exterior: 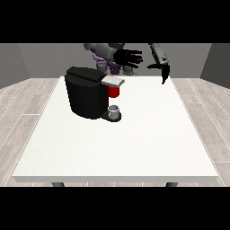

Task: Insert the coffee pod into the coffee machine and close the lid

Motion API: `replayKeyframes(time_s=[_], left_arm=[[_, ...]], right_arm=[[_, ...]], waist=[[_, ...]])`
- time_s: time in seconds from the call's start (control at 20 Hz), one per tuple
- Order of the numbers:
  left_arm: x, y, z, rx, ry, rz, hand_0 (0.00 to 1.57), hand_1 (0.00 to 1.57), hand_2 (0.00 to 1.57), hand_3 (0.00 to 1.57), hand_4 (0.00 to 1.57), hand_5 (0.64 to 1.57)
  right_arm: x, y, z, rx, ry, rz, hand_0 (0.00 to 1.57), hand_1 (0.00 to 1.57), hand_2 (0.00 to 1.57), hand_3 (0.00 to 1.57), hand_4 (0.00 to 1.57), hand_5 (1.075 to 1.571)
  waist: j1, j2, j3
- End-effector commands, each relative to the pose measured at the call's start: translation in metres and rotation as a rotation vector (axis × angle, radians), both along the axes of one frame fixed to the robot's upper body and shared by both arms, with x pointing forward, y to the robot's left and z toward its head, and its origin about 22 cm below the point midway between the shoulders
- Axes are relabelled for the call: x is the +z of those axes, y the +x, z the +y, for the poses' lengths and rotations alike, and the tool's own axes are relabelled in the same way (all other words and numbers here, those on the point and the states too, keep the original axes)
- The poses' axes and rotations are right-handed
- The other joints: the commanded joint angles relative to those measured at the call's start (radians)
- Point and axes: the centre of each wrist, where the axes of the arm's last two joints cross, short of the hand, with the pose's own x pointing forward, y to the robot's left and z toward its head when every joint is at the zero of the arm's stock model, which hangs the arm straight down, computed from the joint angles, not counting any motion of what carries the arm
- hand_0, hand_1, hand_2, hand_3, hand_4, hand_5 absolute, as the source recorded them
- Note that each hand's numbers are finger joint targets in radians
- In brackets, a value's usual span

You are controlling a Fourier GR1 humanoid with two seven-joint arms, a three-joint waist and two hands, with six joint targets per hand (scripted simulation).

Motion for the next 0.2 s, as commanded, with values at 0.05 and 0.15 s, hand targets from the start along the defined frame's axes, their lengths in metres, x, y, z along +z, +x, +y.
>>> replayKeyframes(time_s=[0.05, 0.15], left_arm=[[-0.007, -0.004, -0.009, -0.006, 0.002, 0.02, 0.0, 0.0, 0.0, 0.0, 0.17, 1.571], [0.011, 0.019, 0.013, -0.006, 0.01, -0.011, 0.0, 0.0, 0.0, 0.0, 0.17, 1.571]], right_arm=[[-0.039, -0.032, 0.01, 0.193, -0.002, 0.029, 0.0, 0.0, 0.0, 0.0, 0.49, 1.571], [-0.05, -0.058, 0.022, 0.248, 0.064, 0.034, 0.0, 0.0, 0.0, 0.0, 0.46, 1.571]], waist=[[0.006, -0.032, 0.0005], [-0.01, 0.003, 0.0002]])
